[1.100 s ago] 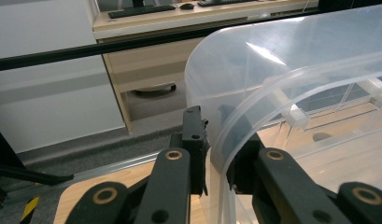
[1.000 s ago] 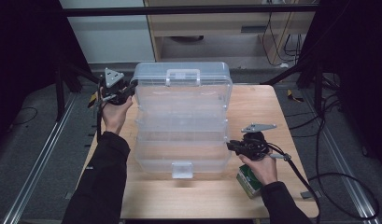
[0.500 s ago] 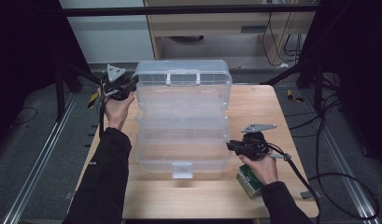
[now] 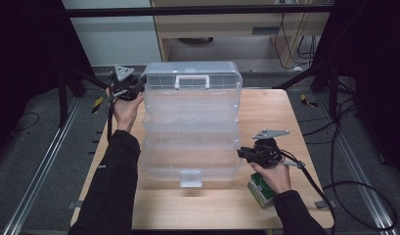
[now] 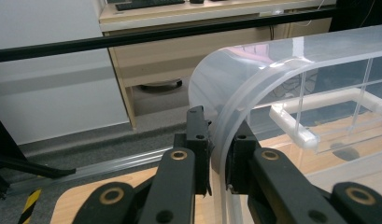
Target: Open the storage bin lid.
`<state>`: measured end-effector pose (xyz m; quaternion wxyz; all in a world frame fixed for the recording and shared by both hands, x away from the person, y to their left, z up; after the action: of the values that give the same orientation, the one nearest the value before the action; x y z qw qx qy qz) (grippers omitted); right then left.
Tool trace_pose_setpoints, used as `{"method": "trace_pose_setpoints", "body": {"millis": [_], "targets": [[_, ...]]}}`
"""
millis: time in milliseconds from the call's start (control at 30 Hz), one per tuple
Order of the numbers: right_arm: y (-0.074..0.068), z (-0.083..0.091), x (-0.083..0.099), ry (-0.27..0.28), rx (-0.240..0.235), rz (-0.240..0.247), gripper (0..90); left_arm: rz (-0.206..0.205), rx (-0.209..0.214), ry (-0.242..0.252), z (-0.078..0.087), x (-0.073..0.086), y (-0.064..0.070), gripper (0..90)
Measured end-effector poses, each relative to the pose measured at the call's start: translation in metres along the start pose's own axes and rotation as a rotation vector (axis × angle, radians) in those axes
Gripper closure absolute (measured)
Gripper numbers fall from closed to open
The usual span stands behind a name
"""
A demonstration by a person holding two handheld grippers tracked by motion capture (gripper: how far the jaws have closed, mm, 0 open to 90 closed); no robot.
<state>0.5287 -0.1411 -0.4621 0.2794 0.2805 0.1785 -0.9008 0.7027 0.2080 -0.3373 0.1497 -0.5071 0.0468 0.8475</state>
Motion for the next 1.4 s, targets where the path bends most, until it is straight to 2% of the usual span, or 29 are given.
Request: {"method": "trace_pose_setpoints", "body": {"millis": [200,633,867,1400], "targets": [[0.0,0.0,0.0,0.0,-0.001,0.001,77.4,-0.003,-0.008,-0.011,-0.007,-0.002,-0.001,83.1],[0.0,0.0,0.0,0.0,-0.002,0.001,77.3,0.018,-0.015,-0.022,-0.026,-0.005,-0.005,84.0],[0.0,0.0,0.0,0.0,-0.001,0.001,77.3,0.007,-0.027,-0.047,-0.033,-0.007,-0.005,84.1],[0.0,0.0,0.0,0.0,-0.002,0.003,77.2,0.035,-0.021,-0.061,-0.048,-0.007,-0.008,84.3]]}}
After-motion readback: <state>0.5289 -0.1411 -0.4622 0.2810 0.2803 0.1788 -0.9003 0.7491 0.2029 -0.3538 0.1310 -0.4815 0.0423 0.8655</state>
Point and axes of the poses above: each handheld gripper's, and its own axes: z roughly backward along the jaws, x roughly out of its underside, y roughly to its right, the point moved 8 cm from there along -z, roughly forward along the jaws, and after that the axes turned 13 degrees about -y, right-handed, at the moved point
